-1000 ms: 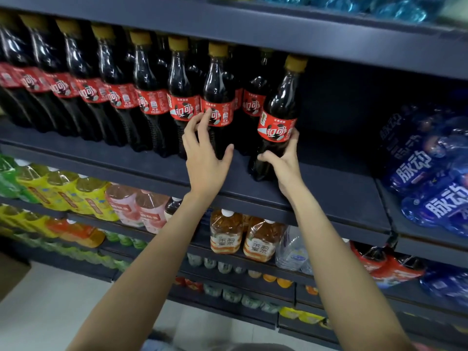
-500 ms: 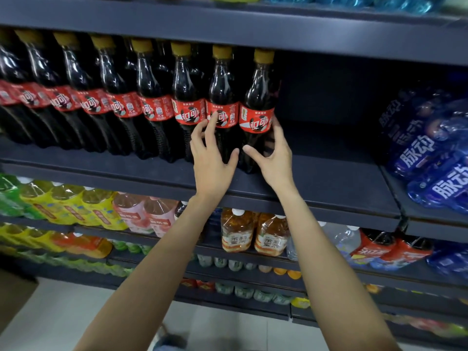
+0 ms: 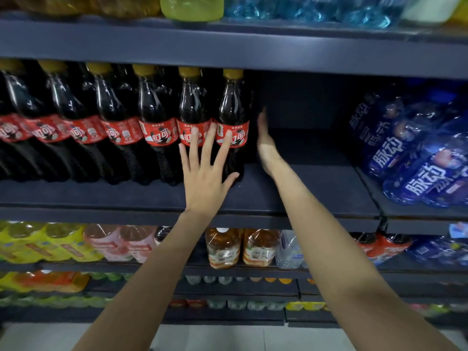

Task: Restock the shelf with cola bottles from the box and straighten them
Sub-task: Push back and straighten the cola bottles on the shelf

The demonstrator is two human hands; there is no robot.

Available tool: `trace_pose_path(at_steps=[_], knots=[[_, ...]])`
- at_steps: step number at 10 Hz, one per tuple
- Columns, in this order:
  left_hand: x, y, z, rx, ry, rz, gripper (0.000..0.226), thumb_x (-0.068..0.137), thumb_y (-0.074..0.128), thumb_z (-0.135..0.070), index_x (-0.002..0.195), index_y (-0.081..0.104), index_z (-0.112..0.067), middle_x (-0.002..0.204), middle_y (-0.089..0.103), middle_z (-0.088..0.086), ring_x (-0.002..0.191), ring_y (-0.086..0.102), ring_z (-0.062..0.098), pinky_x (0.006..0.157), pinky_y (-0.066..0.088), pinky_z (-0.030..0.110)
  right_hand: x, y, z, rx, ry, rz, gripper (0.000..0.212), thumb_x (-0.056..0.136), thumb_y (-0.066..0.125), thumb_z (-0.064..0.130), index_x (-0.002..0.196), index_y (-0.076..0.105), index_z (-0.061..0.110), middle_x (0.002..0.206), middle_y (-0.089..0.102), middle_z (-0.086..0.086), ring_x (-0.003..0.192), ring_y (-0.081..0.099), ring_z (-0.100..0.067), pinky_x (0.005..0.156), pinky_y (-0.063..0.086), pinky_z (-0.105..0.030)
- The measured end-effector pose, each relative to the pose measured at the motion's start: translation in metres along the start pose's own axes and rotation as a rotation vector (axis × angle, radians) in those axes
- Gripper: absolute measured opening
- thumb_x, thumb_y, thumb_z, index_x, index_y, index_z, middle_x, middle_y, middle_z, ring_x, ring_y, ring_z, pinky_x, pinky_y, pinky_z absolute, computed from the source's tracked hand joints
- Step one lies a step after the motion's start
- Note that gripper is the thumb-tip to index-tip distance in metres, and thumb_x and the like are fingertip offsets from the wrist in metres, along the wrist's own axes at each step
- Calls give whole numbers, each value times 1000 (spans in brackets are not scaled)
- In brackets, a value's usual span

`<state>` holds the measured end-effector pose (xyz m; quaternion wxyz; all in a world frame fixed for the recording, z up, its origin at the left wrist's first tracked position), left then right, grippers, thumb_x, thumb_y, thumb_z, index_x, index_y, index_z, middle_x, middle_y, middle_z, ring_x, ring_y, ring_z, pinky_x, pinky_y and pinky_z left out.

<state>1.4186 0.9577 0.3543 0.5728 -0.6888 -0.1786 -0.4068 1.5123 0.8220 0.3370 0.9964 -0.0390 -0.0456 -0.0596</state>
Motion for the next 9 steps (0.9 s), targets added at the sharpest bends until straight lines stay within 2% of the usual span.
trace_pose_path(at_steps=[1,2,3,5,6,7,8,9], knots=[[0,0,2,11,8,-9,97,75,74,-46,149,16,-23,153,19,11,141,7,37,113,12,57,4,24,-15,1,13,137,99,72,21,87,152,10,30,159,16,0,145,20,-14,120,16,-44],[0,2,4,-4,9,-12,96,76,74,-46,149,16,-22,152,25,13,141,7,38,112,13,58,3,22,-6,1,15,94,98,71,18,84,152,11,29,159,18,0,145,21,-14,120,16,-43],[-1,3,4,-25,21,-19,96,77,73,-45,149,14,-21,152,22,14,141,6,39,112,11,59,2,19,-3,1,20,88,90,78,15,77,152,10,27,159,16,-1,145,18,-15,120,14,-43],[-1,3,5,-6,8,-5,93,79,69,-47,149,14,-21,153,23,15,141,4,39,112,8,58,1,23,-4,-28,33,146,87,81,11,76,152,6,27,160,10,-1,147,12,-16,120,10,-42],[-2,1,5,33,-13,13,93,80,68,-49,149,13,-21,153,25,15,141,7,39,113,10,57,4,19,-1,-70,0,183,68,96,8,61,153,1,24,161,4,-1,147,7,-15,121,6,-39],[-4,-2,0,69,-60,37,91,80,68,-46,149,15,-20,154,24,14,142,7,37,114,12,57,-2,6,16,-114,-51,124,58,103,15,43,152,3,16,160,4,-2,147,6,-15,119,5,-31],[-4,-9,-6,28,-104,41,89,80,71,-36,149,17,-18,154,23,16,143,8,37,115,13,56,-11,0,33,-182,-183,91,55,102,28,42,151,16,20,158,19,-2,145,19,-16,119,15,-34],[-8,-27,-10,-96,-170,-6,77,82,66,-23,147,25,-16,151,28,18,141,18,34,114,23,52,-32,-13,41,-281,-238,-7,48,98,44,31,144,36,19,148,40,-7,135,37,-20,111,27,-27]])
Point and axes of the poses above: each hand's wrist, its own x-axis towards the middle knuckle, its own y-axis out of the palm, z = x × y, the point moved 8 cm from there along x, towards the middle knuckle
